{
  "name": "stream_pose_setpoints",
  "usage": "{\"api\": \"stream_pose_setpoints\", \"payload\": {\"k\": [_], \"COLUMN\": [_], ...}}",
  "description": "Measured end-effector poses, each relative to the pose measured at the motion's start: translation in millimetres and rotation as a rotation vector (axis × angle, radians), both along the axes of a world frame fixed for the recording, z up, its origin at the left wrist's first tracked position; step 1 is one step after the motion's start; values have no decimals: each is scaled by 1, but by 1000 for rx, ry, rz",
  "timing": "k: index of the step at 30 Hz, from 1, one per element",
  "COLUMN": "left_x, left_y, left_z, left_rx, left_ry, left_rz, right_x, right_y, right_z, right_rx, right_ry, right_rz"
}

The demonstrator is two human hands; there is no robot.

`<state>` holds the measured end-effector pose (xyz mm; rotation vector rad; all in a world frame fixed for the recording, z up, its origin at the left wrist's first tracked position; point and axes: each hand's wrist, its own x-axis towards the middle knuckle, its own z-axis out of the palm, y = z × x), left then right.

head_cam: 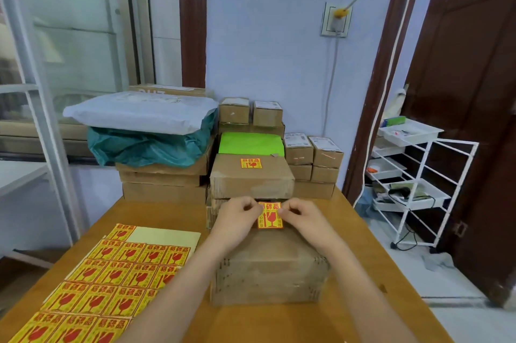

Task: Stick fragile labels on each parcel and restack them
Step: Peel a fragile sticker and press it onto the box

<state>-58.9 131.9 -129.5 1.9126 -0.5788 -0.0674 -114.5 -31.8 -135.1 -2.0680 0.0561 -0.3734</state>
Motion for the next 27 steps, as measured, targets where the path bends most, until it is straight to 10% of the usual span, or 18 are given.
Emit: {"api": "stream_pose_setpoints", "payload": {"k": [27], "left_x": [2], "left_y": [4], "left_z": [-9], "left_rx": [199], "left_ry": [-227], "left_rz": [-15], "right_x": [3], "right_y": [-1], "right_z": [-11], "right_rx": [-273], "right_ry": [42], "right_rz": [12]}}
